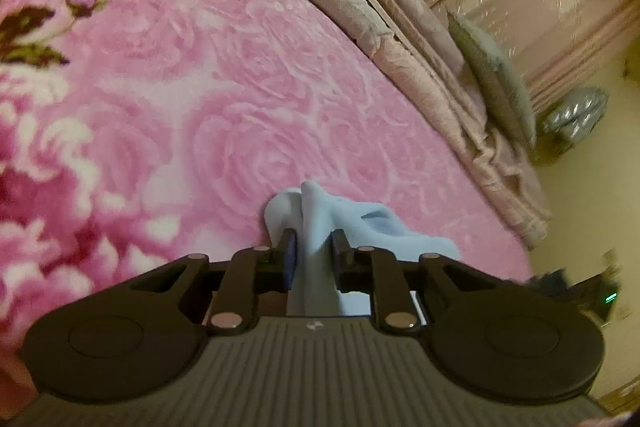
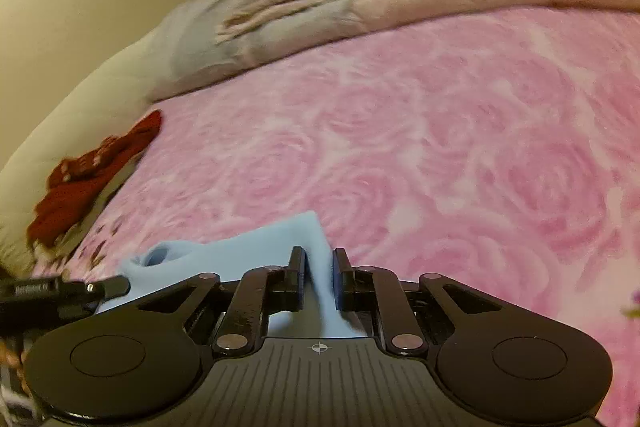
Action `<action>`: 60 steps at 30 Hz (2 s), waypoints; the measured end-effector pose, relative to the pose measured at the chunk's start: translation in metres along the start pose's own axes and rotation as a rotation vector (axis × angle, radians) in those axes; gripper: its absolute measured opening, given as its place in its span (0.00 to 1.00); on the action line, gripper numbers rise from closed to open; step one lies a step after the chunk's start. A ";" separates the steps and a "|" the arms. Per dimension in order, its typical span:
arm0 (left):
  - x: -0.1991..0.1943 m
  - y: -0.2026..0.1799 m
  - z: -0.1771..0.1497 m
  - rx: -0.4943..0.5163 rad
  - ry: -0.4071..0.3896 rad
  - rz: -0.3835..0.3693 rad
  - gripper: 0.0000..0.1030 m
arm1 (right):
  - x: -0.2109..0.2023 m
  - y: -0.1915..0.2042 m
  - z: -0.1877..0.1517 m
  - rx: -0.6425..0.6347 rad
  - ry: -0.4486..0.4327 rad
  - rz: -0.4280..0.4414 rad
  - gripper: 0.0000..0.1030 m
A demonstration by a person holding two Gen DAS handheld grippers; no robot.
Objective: Fold clothes
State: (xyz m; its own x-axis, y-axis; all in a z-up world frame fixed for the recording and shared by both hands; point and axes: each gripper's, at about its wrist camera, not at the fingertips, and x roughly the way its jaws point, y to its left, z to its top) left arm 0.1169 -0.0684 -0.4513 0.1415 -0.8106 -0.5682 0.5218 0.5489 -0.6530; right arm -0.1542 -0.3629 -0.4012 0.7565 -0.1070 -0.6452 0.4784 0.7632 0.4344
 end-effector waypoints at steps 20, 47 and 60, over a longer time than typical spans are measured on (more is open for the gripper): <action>-0.053 -0.119 -0.140 0.474 0.039 0.267 0.07 | -0.087 0.085 -0.120 -0.342 -0.004 -0.135 0.53; -0.127 -0.124 -0.162 0.291 0.016 0.455 0.05 | -0.146 0.058 -0.135 -0.216 0.019 -0.269 0.55; -0.151 -0.160 -0.181 0.353 0.022 0.529 0.23 | -0.168 0.070 -0.142 -0.187 0.027 -0.317 0.86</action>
State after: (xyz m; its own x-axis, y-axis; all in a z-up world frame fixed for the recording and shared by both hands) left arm -0.1407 0.0034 -0.3515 0.4408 -0.4421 -0.7812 0.6327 0.7703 -0.0789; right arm -0.3110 -0.2008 -0.3521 0.5710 -0.3417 -0.7465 0.5954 0.7984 0.0899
